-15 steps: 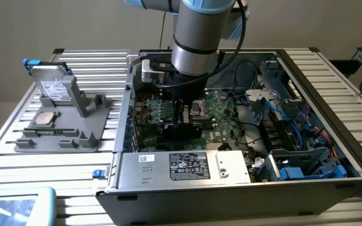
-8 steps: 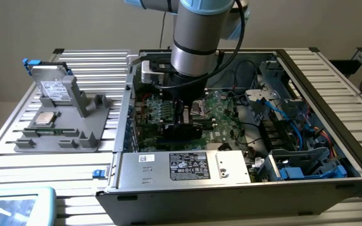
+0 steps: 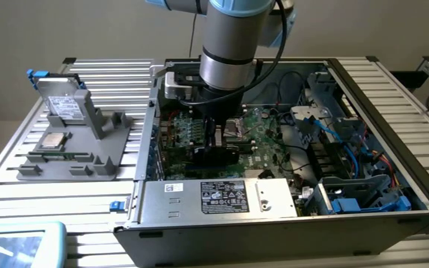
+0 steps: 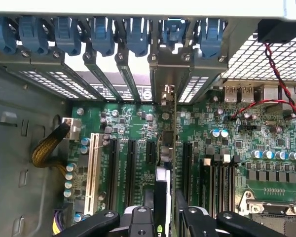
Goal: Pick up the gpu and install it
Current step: 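Insert the gpu into the slot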
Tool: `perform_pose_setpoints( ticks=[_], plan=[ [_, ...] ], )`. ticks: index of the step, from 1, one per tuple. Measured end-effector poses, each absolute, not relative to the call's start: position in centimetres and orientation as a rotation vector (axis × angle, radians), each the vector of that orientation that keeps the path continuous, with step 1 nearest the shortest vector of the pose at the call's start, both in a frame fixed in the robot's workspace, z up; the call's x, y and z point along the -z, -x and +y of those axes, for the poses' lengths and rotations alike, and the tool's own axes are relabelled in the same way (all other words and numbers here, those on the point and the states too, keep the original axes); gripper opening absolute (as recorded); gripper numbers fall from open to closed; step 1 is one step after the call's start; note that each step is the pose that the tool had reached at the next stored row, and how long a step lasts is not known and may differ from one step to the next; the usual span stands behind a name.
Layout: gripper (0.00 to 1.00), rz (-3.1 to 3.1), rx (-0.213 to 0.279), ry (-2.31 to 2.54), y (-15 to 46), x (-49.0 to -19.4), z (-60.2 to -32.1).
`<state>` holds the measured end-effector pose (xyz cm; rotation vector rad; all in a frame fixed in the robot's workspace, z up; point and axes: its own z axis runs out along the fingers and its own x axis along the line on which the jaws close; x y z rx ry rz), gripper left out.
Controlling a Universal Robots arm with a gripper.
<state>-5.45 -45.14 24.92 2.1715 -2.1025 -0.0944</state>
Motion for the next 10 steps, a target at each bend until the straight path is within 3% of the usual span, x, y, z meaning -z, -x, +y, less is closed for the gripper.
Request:
perform_pose_setpoints(
  ticks=[10],
  plan=[
    [0.27,-2.104,0.094,-2.173,5.48,-24.87,-45.15]
  ],
)
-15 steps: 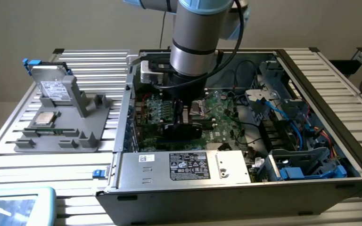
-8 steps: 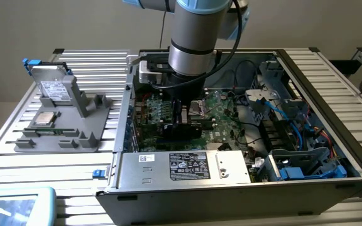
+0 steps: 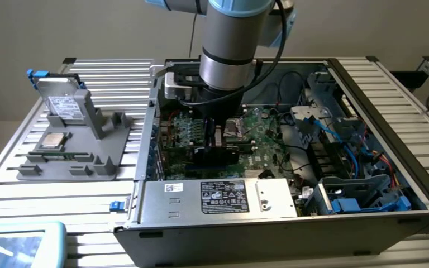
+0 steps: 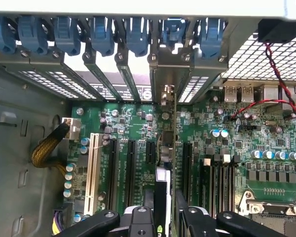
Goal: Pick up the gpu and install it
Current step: 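Insert the gpu into the slot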
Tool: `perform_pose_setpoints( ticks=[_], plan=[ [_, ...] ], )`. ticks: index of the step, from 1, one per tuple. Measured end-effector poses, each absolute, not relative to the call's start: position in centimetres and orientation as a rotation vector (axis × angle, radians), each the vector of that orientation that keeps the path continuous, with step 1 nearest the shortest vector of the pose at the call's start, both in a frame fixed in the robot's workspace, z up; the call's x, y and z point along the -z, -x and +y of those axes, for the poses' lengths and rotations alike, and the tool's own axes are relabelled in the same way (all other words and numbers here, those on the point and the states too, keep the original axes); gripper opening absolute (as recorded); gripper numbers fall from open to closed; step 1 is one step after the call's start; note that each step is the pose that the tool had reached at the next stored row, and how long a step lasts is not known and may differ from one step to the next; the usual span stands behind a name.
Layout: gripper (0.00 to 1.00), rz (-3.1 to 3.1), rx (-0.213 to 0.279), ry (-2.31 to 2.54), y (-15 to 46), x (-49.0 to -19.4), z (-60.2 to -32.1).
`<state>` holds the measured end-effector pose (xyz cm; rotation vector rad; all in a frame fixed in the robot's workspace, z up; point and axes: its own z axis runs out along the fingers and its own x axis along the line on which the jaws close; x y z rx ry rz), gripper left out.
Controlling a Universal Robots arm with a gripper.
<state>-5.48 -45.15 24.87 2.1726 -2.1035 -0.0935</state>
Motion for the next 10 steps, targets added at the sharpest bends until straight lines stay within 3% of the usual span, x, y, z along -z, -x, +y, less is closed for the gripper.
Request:
perform_pose_setpoints(
  ticks=[10],
  plan=[
    [0.27,-2.110,0.094,-2.167,5.50,-24.77,-45.16]
  ],
)
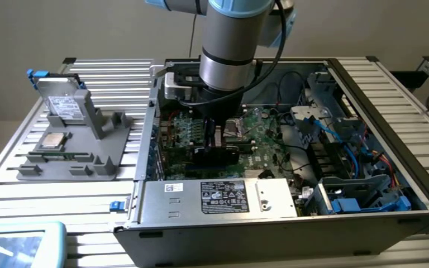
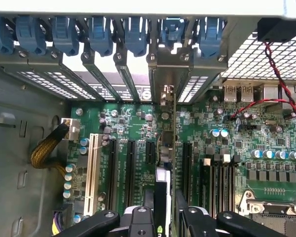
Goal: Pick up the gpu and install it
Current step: 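Insert the gpu into the slot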
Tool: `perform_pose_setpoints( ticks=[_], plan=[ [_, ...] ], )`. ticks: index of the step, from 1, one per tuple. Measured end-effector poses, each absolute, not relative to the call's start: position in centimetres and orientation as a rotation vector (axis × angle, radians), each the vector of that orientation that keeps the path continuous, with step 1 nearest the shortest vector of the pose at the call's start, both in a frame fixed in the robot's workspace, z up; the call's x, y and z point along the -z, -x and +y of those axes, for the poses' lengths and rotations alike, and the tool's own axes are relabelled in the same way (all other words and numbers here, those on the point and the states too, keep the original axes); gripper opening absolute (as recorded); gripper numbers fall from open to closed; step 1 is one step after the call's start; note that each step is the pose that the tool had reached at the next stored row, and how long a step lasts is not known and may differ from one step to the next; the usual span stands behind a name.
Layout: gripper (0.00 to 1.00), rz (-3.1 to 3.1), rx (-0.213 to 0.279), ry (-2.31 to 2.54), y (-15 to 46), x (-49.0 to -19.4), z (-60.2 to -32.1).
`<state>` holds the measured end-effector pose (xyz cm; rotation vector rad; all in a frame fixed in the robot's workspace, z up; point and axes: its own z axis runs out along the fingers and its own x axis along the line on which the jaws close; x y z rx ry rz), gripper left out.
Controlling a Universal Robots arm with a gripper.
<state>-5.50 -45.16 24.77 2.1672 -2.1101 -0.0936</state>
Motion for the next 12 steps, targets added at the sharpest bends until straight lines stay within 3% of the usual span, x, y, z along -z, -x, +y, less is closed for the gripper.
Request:
perform_pose_setpoints(
  ticks=[12],
  plan=[
    [0.27,-2.110,0.094,-2.167,5.51,-24.59,-45.16]
  ],
)
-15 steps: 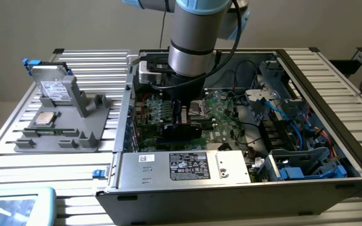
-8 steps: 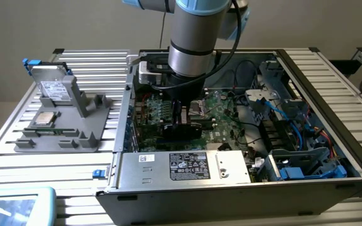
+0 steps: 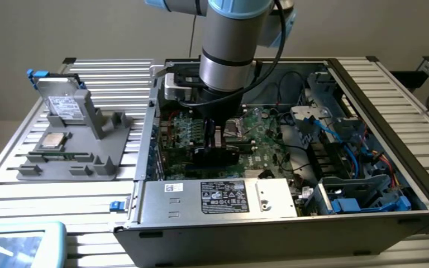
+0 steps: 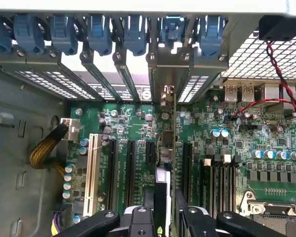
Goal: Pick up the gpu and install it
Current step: 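Insert the gpu into the slot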
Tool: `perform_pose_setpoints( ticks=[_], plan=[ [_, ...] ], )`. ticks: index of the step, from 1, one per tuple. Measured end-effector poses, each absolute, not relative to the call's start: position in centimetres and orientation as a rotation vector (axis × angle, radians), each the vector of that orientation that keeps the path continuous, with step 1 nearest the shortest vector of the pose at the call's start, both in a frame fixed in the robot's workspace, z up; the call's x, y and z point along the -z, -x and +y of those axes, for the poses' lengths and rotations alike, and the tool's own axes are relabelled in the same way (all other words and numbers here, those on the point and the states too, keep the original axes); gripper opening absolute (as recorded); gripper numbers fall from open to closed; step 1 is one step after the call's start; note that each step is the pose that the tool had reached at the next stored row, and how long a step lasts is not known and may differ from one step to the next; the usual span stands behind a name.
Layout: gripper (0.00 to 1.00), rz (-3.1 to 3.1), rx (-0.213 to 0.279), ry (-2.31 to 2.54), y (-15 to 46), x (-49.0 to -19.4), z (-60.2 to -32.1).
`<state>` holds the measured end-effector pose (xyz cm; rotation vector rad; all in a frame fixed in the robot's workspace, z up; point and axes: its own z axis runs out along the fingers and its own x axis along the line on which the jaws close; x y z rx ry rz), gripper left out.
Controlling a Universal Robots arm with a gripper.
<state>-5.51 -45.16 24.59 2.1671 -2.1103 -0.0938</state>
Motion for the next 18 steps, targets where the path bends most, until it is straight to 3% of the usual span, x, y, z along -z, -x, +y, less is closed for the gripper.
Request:
perform_pose_setpoints(
  ticks=[18],
  plan=[
    [0.27,-2.110,0.094,-2.167,5.50,-24.18,-45.16]
  ],
)
